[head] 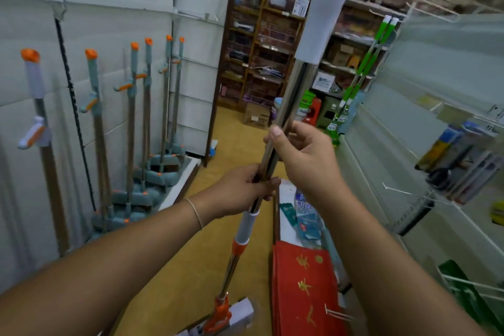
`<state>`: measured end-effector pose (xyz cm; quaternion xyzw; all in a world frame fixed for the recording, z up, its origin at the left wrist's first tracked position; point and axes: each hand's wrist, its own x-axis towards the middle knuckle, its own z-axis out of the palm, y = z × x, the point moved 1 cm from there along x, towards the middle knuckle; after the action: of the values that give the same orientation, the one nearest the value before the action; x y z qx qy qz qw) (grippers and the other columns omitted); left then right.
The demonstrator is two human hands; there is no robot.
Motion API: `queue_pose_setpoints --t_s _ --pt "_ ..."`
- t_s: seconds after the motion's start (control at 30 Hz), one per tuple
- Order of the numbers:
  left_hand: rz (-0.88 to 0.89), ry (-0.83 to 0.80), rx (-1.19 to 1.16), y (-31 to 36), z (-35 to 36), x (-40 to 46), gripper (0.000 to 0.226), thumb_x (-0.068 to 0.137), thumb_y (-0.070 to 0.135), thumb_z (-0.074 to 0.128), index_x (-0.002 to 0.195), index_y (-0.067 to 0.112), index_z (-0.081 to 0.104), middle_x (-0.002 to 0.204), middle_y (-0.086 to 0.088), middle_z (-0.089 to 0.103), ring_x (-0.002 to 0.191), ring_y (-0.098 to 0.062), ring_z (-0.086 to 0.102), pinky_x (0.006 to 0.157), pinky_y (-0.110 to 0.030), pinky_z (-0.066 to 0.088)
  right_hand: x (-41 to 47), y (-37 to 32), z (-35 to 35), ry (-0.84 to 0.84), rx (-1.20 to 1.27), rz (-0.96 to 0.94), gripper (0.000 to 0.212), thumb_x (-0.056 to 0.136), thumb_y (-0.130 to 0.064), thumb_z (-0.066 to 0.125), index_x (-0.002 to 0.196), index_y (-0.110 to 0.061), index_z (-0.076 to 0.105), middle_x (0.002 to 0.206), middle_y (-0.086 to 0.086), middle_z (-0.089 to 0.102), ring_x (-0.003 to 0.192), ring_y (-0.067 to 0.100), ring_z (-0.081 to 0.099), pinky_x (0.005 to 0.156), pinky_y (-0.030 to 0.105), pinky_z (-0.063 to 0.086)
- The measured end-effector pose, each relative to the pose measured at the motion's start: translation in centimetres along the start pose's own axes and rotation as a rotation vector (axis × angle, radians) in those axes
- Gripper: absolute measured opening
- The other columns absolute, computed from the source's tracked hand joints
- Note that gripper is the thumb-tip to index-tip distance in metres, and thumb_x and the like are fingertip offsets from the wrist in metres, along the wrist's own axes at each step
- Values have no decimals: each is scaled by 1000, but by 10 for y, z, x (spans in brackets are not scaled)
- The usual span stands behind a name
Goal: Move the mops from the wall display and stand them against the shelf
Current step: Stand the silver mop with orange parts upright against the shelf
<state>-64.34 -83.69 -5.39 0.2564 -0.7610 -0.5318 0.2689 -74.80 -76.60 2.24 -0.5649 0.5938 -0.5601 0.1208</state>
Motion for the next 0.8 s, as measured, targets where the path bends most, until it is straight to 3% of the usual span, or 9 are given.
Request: queue_pose_setpoints --t_s 0.13,0.3,0.37,0.43,0.5,0.7,0.8 --pt "-18 16 -51 -7 -23 47 22 89 41 62 98 20 62 91 1 73 86 -12 71 85 -37 55 52 15 6 25 -9 -35 32 91 -38 65 88 -6 69 84 28 64 71 25 62 68 58 53" --pt "-43 -7 -18 -22 -49 107 21 89 42 62 96 22 62 91 2 74 85 -9 71 84 -34 55 116 48 16 78 -9 -28 24 85 -38 71 83 -15 73 75 18 67 62 15 58 52 41 49" --pt "-56 -26 32 -30 -58 133 26 88 44 62 98 19 64 93 1 74 87 -11 70 86 -35 55 141 64 21 88 2 -35 19 83 -36 73 82 -17 74 74 16 68 61 19 60 53 40 49" --pt "-71 -37 117 -38 -70 161 30 85 46 65 98 19 66 93 1 73 89 -13 69 86 -35 54 167 82 25 91 21 -38 15 80 -34 74 80 -19 75 78 17 70 69 34 66 62 50 56" --pt "-79 -66 176 -44 -86 191 28 82 45 69 98 22 69 94 3 73 91 -11 68 86 -34 54 193 100 27 85 33 -45 10 79 -34 75 80 -24 75 80 18 70 76 39 67 67 56 56" --pt "-117 -35 114 -45 -172 295 34 80 26 76 112 23 66 107 3 72 99 -9 69 94 -37 54 281 153 24 35 40 -42 17 85 -29 73 76 -14 73 72 13 69 61 25 62 62 44 56" --pt "-108 -16 60 -49 -197 344 32 78 24 77 109 21 69 106 -1 73 100 -13 69 95 -41 54 326 175 23 26 50 -25 11 86 -28 74 78 -19 75 77 10 72 74 27 68 68 42 57"
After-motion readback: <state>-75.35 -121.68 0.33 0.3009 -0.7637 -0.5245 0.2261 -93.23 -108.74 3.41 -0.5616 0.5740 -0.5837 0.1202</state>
